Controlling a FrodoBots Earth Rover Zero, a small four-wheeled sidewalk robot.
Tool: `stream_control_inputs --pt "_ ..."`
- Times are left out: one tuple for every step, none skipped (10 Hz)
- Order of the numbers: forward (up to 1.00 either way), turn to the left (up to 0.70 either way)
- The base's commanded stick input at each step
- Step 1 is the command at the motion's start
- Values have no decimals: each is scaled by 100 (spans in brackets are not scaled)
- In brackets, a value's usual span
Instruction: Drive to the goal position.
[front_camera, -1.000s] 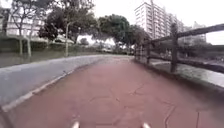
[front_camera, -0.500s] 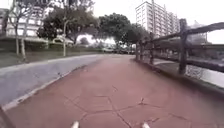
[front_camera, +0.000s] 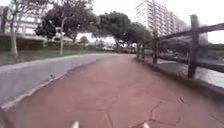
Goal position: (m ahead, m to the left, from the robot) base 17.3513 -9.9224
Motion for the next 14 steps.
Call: stream_control_inputs --pt "70 0" --pt "70 0" --pt "70 0" --pt "70 0" --pt "70 0" --pt "70 0" --pt "70 0" --pt "70 0" --pt "70 0" --pt "70 0" --pt "70 0" --pt "70 0" --pt "70 0" --pt "70 0"
